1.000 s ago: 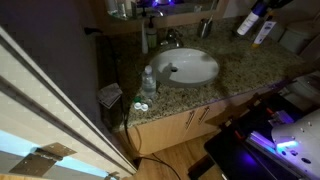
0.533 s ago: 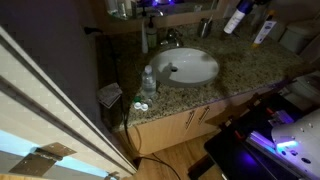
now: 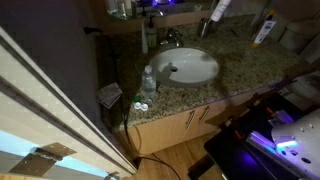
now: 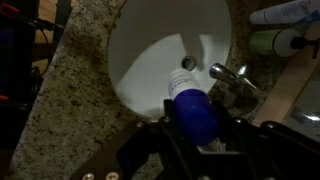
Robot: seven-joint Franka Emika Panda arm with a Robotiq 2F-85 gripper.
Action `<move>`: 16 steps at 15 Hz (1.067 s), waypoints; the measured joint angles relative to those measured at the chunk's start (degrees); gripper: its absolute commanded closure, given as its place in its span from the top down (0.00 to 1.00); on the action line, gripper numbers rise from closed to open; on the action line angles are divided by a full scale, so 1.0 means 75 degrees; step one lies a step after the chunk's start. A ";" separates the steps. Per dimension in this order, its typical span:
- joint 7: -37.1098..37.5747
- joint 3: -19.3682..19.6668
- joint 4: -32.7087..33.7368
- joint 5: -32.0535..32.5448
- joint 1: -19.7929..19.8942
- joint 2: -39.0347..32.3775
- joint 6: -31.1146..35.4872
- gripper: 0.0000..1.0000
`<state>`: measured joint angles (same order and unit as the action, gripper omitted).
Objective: Move the white tube to the left side of the counter, move the bottle with the blue lid to the left side of the counter
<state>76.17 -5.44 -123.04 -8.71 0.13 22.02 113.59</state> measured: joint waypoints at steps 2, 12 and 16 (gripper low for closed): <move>-0.0026 -0.0063 0.0000 0.0001 -0.0036 -0.0075 -0.0009 0.15; 0.1693 -0.1377 0.2258 0.0619 -0.1047 -0.3115 0.0922 0.15; 0.1768 -0.1281 0.2401 0.0918 -0.1188 -0.3315 0.0727 0.15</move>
<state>89.43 -15.05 -105.03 -1.83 -8.78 -2.85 119.04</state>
